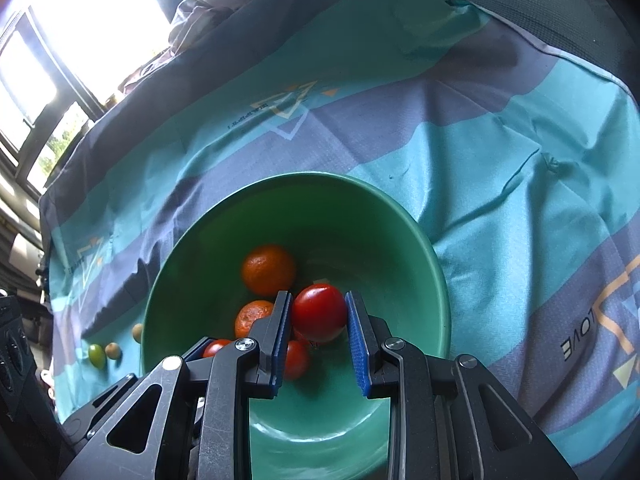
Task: Organize fruits
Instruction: 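Open both grippers to drop the tomatoes into the green bowl, then grasp a tan round fruit with the left gripper while the right grasps another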
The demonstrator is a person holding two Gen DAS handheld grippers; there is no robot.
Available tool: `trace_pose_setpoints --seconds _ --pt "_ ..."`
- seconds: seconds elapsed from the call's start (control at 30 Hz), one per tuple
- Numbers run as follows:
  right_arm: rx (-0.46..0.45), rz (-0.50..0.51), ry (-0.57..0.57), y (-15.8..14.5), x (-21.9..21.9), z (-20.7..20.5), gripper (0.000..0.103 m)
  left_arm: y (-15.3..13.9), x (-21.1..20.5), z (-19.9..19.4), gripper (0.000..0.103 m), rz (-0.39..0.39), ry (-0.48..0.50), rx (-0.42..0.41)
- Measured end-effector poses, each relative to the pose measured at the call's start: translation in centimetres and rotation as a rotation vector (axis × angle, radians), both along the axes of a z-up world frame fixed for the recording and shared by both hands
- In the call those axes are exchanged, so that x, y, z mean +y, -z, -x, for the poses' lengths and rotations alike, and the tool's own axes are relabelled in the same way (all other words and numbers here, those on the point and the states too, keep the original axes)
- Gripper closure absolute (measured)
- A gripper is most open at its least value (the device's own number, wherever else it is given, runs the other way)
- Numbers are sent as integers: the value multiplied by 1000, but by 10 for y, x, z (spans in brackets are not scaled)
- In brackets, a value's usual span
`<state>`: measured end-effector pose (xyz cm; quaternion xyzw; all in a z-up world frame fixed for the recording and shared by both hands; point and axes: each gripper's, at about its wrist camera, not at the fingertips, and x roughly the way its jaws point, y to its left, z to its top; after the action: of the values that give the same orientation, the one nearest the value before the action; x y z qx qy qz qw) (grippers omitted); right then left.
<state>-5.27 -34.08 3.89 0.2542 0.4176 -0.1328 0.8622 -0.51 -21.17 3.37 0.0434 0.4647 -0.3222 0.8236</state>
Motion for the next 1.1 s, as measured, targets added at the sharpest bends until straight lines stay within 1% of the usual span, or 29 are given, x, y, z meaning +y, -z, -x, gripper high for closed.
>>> trace_pose_setpoints --seconds 0.1,0.23,0.27,0.3,0.33,0.4,0.47,0.5,0.53,0.6,0.67,0.73,0.77,0.8,0.87,0.97,1.03,1.1 --pt "-22 -3 -8 -2 0 2 73 -13 11 4 74 6 1 -32" --pt "-45 -7 -13 -6 1 2 72 -32 40 1 61 51 -49 -33" --pt "-49 1 -11 -7 3 2 71 -36 50 0 59 62 -67 -32" --pt "-52 10 -11 -8 5 2 66 -40 61 -2 56 62 -88 -32" --pt "-54 17 -12 -9 7 2 63 -43 70 -4 54 53 -109 -37" --pt "-68 28 -19 -12 12 1 62 -50 92 -10 50 13 -167 -63" --pt "-94 38 -36 -16 17 1 62 -53 116 -14 48 -13 -223 -106" --pt "-116 38 -50 -18 20 1 62 -51 132 -15 43 -16 -256 -125" --pt "-141 31 -73 -20 23 0 62 -46 149 -19 42 -10 -302 -130" --pt "-182 5 -127 -22 32 -3 62 -32 177 -29 42 -15 -389 -96" --pt "-212 -11 -159 -26 41 -5 62 -17 194 -41 43 -65 -446 -63" --pt "-238 -17 -186 -29 52 -7 62 -11 210 -49 43 -92 -509 -75" --pt "-248 -16 -204 -31 58 -8 62 -8 219 -54 43 -87 -541 -58" --pt "-252 -17 -223 -31 64 -9 62 -6 224 -57 43 -67 -552 -38" --pt "-246 -30 -244 -32 75 -13 62 -4 234 -64 43 -38 -566 -27" --pt "-239 -31 -270 -36 93 -22 62 1 241 -68 43 -89 -597 -38" --pt "-226 -12 -303 -41 110 -29 62 7 244 -74 45 -92 -600 -12" --pt "-196 13 -360 -48 130 -44 62 13 246 -80 46 -77 -601 12"
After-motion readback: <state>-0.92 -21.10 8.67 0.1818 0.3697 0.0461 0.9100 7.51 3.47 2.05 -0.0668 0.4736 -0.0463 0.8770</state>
